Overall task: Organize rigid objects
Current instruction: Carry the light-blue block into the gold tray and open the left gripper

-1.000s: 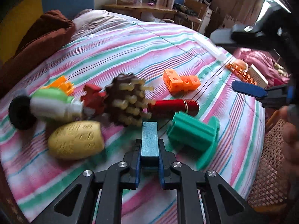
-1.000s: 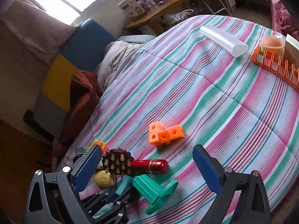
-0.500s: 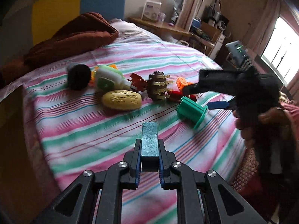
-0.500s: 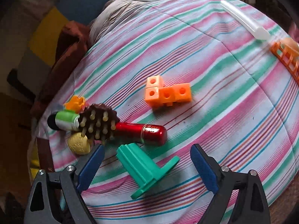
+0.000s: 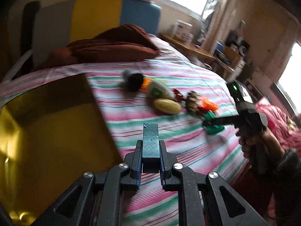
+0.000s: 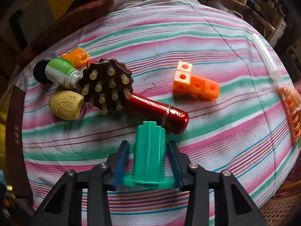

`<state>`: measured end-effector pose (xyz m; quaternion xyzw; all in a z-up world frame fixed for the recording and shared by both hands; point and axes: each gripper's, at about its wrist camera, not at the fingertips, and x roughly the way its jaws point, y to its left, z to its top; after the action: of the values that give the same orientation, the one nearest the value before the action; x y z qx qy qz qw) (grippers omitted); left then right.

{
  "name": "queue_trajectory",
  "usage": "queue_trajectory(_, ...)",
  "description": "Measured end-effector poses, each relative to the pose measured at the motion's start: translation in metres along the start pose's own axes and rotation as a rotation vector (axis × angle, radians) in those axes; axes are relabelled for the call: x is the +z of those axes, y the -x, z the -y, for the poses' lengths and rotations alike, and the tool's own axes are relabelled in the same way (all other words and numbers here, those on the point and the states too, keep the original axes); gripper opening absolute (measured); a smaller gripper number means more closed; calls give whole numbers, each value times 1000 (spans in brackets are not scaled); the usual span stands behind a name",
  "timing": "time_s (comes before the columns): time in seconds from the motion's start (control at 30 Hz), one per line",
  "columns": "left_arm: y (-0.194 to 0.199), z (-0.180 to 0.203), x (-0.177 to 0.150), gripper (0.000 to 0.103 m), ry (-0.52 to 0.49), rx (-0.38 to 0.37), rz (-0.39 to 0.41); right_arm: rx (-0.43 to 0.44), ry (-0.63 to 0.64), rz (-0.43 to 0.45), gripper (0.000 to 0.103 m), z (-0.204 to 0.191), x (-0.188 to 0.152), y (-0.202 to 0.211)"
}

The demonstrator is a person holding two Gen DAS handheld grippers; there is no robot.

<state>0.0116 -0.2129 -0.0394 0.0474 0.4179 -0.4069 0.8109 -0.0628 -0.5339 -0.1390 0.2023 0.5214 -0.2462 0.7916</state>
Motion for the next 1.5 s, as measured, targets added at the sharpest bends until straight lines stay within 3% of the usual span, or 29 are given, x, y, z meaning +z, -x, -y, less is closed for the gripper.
queue_trajectory(0.1,12,-21,-6,15,52,54,12,-9,7,4,33,-8,0,-4)
queue_trajectory(0.33,53,-62,-15,15,97,279,88,-9,10,7,33,-5,-2,-3)
queue_trajectory(0.63,88,-92,-28,15,134,426,144,-70,90,36,33,-28,-9,-14)
queue_trajectory(1.2,82,-121,-40,15,187,458,93,-113,163,68,30,-45,-21,-15)
queue_trajectory(1.33,76,-145,-35,15,267,374,54,-119,170,71,30,-48,-24,-14)
queue_trajectory(1.4,74,-163,-29,15,336,297,38,-121,175,72,30,-48,-23,-15)
queue_trajectory(1.5,71,-184,-9,15,361,271,35,-121,178,71,30,-48,-21,-12)
